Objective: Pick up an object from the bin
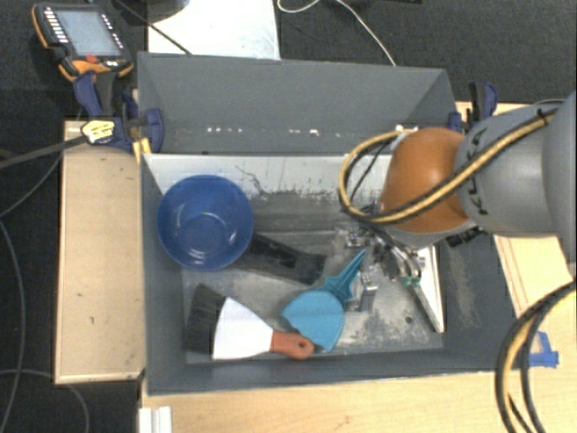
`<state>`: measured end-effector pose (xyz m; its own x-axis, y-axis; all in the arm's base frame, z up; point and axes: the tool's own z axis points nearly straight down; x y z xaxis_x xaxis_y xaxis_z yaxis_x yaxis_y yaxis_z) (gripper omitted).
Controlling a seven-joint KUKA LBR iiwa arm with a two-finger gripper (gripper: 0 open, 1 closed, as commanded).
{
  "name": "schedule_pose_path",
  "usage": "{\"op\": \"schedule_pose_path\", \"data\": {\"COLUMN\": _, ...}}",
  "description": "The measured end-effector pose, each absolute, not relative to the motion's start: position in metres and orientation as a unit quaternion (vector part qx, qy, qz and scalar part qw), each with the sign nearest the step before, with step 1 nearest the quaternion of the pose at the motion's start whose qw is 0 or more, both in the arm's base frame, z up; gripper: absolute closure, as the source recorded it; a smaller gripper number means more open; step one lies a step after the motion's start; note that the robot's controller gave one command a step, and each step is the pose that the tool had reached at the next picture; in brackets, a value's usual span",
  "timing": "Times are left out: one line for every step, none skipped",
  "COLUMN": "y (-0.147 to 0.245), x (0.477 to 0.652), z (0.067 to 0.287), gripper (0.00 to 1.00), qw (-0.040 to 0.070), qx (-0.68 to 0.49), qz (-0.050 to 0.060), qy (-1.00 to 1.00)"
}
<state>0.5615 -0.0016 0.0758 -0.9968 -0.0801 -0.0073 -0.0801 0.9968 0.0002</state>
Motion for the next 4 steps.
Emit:
{"op": "schedule_pose_path", "data": {"y": 0.055, "x": 0.563, "z": 0.066, "gripper": 1.00, "qw": -0.011, "qx": 0.289, "qz": -0.004, "qy": 0.957}}
{"op": "schedule_pose_path", "data": {"y": 0.055, "x": 0.563, "z": 0.066, "gripper": 1.00, "qw": -0.011, "qx": 0.288, "qz": -0.004, "qy": 0.958}}
{"op": "schedule_pose_path", "data": {"y": 0.096, "x": 0.567, "z": 0.064, "gripper": 1.00, "qw": -0.028, "qx": 0.322, "qz": -0.013, "qy": 0.946}}
{"op": "schedule_pose_path", "data": {"y": 0.096, "x": 0.568, "z": 0.064, "gripper": 1.00, "qw": -0.027, "qx": 0.320, "qz": -0.013, "qy": 0.947}}
